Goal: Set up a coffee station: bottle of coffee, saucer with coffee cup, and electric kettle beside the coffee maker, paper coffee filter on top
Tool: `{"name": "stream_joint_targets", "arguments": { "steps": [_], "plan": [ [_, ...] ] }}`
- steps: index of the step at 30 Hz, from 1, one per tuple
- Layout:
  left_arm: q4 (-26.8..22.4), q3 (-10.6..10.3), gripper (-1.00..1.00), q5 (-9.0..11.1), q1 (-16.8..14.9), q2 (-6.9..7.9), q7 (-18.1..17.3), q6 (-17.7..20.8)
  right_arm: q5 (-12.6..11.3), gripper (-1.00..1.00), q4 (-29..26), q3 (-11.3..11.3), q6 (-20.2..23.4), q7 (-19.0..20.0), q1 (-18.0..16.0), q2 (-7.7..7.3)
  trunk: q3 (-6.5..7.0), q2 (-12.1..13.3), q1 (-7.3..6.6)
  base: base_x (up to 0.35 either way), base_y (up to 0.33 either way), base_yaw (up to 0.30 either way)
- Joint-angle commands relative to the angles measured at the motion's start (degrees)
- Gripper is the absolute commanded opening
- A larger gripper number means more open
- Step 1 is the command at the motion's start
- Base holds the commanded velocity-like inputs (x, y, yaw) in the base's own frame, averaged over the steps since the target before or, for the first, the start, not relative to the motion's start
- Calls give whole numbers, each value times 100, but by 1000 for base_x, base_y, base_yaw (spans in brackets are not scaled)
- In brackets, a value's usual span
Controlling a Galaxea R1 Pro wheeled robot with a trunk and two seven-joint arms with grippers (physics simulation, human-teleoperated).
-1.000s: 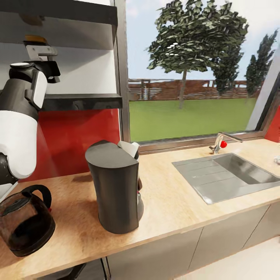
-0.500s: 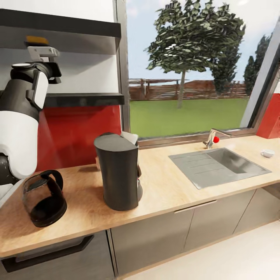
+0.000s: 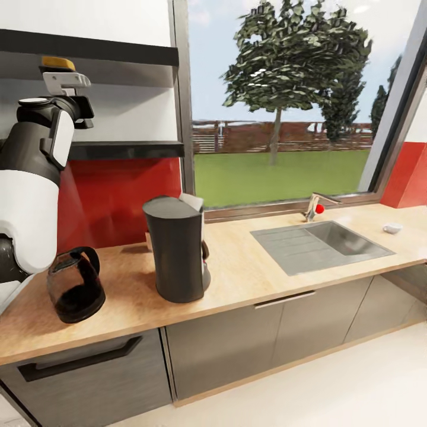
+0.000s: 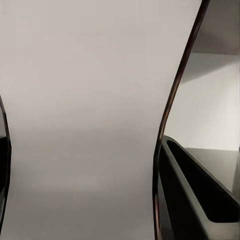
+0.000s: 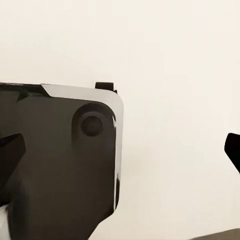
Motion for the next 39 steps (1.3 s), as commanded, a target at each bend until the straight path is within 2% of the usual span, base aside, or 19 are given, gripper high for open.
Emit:
{"name": "stream_joint_targets", "arguments": {
  "steps": [1, 17, 21, 22, 23, 24, 25, 26, 27, 33, 39],
  "plan": [
    [-8, 2, -100, -26, -5, -1, -4, 30, 48, 100, 4, -49, -19, 19, -4, -2, -12, -12, 3, -100, -12, 0],
    [-15, 2, -100, -27, 2, -5, -4, 26, 48, 100, 4, -55, -19, 25, -5, -2, -12, -12, 3, -253, -121, 0],
    [-30, 0, -100, -15, 6, -14, -45, 26, 48, 100, 4, -50, -19, 22, -4, -2, -12, -12, 3, -32, -19, 0],
    [-33, -15, -100, -15, 16, -16, -200, 26, 48, 100, 4, -50, -19, 20, -5, -2, -12, -12, 3, -5, -3, 0],
    [-131, -29, -100, -17, 72, 0, -720, 26, 48, 100, 4, -49, -19, 21, -3, -2, -12, -12, 3, -2, -1, 0],
    [-285, -31, -100, -22, 179, 13, -1090, 26, 48, 100, 4, -52, -19, 23, -2, -2, -12, -12, 3, -1, -1, 0],
    [-534, -24, -100, -17, 376, 22, -1362, 29, 48, 100, 4, -50, -19, 20, -3, -2, -12, -12, 3, 0, 0, 0],
    [-1051, -22, -100, -6, 727, 28, -1640, 38, 48, 100, 4, -49, -19, 22, -2, -2, -12, -12, 3, 0, 0, 0],
    [-1487, -22, -100, -2, 938, 28, -1950, 71, 48, 100, 0, -50, -24, 21, -4, 4, -12, -12, 3, 0, 0, 0],
    [-2184, 67, -100, -22, 1069, 104, -3037, 765, 45, 100, -130, -53, -28, 26, -2, 6, -12, -12, 3, 0, 0, 0],
    [-2498, 174, -100, 11, 1163, 431, -4025, 1095, 39, 100, -160, -50, -28, 26, -4, 7, -12, -12, 3, 0, 0, 0]
  ]
}}
